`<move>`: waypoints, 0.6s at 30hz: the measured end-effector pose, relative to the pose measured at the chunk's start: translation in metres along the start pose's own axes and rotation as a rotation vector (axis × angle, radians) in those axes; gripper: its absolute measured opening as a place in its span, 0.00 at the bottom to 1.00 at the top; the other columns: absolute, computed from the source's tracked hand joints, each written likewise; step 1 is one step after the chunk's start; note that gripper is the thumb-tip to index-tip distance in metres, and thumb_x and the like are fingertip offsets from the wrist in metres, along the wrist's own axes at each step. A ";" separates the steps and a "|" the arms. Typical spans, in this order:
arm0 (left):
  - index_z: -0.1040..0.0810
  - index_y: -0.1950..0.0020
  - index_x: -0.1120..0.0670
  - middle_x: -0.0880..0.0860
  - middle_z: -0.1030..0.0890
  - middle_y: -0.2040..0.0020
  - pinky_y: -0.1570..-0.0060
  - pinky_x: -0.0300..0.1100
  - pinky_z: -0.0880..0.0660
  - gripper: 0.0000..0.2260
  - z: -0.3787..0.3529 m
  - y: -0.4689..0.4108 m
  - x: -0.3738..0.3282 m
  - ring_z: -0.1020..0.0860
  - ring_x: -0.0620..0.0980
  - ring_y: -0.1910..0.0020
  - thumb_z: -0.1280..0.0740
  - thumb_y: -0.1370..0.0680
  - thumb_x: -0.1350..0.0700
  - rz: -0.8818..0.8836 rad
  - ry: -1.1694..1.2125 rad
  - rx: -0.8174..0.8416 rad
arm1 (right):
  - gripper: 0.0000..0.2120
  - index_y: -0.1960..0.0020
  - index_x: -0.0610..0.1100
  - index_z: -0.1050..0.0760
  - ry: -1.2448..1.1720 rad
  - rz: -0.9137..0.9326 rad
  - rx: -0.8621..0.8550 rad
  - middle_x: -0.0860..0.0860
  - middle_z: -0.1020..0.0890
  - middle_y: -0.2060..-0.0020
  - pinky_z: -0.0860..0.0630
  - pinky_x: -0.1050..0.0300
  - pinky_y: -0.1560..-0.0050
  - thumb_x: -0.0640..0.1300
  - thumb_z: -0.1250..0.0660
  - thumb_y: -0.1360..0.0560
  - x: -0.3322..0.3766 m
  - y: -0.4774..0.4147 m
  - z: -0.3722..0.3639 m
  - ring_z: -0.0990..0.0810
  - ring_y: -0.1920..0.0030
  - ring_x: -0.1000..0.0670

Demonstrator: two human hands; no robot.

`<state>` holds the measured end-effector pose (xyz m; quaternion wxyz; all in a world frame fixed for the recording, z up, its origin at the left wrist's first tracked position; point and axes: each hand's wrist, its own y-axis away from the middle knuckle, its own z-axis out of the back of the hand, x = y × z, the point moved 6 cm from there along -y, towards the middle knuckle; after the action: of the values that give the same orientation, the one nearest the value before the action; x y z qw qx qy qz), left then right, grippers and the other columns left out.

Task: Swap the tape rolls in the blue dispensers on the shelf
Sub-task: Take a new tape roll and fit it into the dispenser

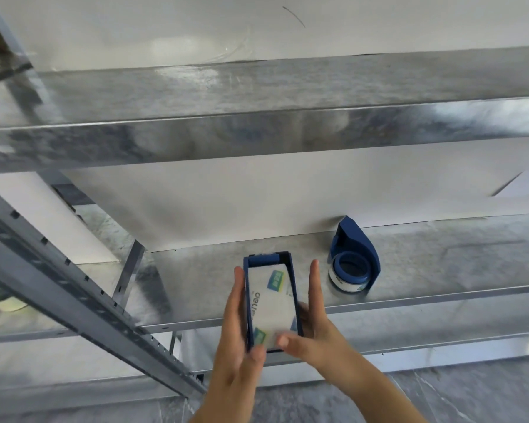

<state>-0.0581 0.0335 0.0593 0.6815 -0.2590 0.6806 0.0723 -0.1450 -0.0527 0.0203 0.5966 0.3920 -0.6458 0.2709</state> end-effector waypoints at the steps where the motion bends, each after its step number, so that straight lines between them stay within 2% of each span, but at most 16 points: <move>1: 0.52 0.23 0.43 0.36 0.34 0.29 0.37 0.41 0.28 0.45 -0.002 -0.004 -0.002 0.32 0.42 0.30 0.34 0.32 0.31 0.036 -0.001 0.012 | 0.63 0.32 0.70 0.74 0.028 -0.010 -0.008 0.52 0.26 0.35 0.24 0.56 0.39 0.57 0.22 0.38 -0.003 -0.002 0.000 0.23 0.37 0.55; 3: 0.57 0.24 0.44 0.24 0.36 0.33 0.42 0.27 0.31 0.46 -0.003 -0.008 -0.004 0.33 0.30 0.34 0.39 0.33 0.27 0.068 -0.004 0.020 | 0.65 0.32 0.69 0.75 0.056 -0.029 -0.033 0.53 0.26 0.36 0.24 0.59 0.41 0.61 0.21 0.41 -0.008 -0.007 0.000 0.23 0.38 0.57; 4: 0.58 0.25 0.44 0.21 0.37 0.36 0.43 0.23 0.33 0.47 -0.002 -0.008 -0.001 0.35 0.26 0.35 0.40 0.34 0.26 0.081 -0.002 0.008 | 0.67 0.31 0.68 0.75 0.061 -0.037 -0.051 0.54 0.26 0.36 0.24 0.61 0.42 0.63 0.21 0.43 -0.010 -0.009 0.001 0.23 0.38 0.58; 5: 0.58 0.25 0.44 0.20 0.37 0.37 0.42 0.24 0.33 0.48 -0.001 -0.009 0.002 0.35 0.25 0.36 0.40 0.36 0.24 0.102 -0.001 -0.008 | 0.68 0.30 0.66 0.74 0.070 -0.045 -0.069 0.54 0.26 0.36 0.24 0.63 0.43 0.64 0.21 0.44 -0.012 -0.011 0.003 0.23 0.38 0.60; 7: 0.56 0.26 0.39 0.22 0.33 0.38 0.34 0.36 0.34 0.49 0.005 -0.013 0.019 0.32 0.28 0.36 0.39 0.39 0.22 0.173 0.010 -0.029 | 0.68 0.28 0.63 0.73 0.083 -0.063 -0.100 0.55 0.26 0.36 0.25 0.67 0.47 0.62 0.20 0.45 -0.017 -0.015 0.006 0.24 0.40 0.63; 9: 0.51 0.29 0.32 0.26 0.29 0.38 0.30 0.47 0.36 0.45 0.011 -0.016 0.037 0.30 0.33 0.35 0.36 0.41 0.22 0.237 0.049 -0.045 | 0.68 0.26 0.59 0.71 0.109 -0.086 -0.114 0.55 0.27 0.35 0.25 0.70 0.49 0.61 0.21 0.45 -0.025 -0.018 0.010 0.24 0.40 0.64; 11: 0.45 0.33 0.26 0.31 0.29 0.35 0.29 0.52 0.37 0.40 0.015 -0.019 0.048 0.30 0.37 0.33 0.35 0.41 0.23 0.266 0.073 -0.077 | 0.70 0.24 0.55 0.67 0.157 -0.117 -0.109 0.55 0.27 0.35 0.26 0.71 0.50 0.66 0.21 0.48 -0.031 -0.021 0.012 0.24 0.41 0.64; 14: 0.43 0.35 0.23 0.30 0.30 0.34 0.29 0.52 0.37 0.37 0.019 -0.025 0.059 0.30 0.35 0.34 0.38 0.42 0.21 0.292 0.044 -0.109 | 0.71 0.24 0.52 0.63 0.234 -0.152 -0.113 0.55 0.27 0.36 0.25 0.68 0.47 0.71 0.23 0.52 -0.036 -0.030 0.015 0.23 0.42 0.63; 16: 0.44 0.34 0.25 0.30 0.30 0.35 0.28 0.50 0.38 0.38 0.021 -0.032 0.063 0.30 0.33 0.35 0.39 0.42 0.20 0.303 0.029 -0.122 | 0.72 0.24 0.50 0.60 0.304 -0.177 -0.105 0.53 0.26 0.36 0.25 0.62 0.41 0.74 0.25 0.53 -0.038 -0.040 0.020 0.24 0.41 0.60; 18: 0.44 0.33 0.25 0.35 0.31 0.32 0.29 0.48 0.37 0.35 0.021 -0.040 0.067 0.31 0.34 0.34 0.40 0.39 0.22 0.329 0.029 -0.130 | 0.70 0.24 0.47 0.54 0.371 -0.204 -0.084 0.52 0.24 0.37 0.25 0.55 0.37 0.75 0.26 0.54 -0.039 -0.051 0.025 0.23 0.41 0.57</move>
<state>-0.0168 -0.0079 0.0037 0.6326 -0.1888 0.7173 0.2229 -0.1175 -0.0932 -0.0279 0.7453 0.3734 -0.4928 0.2495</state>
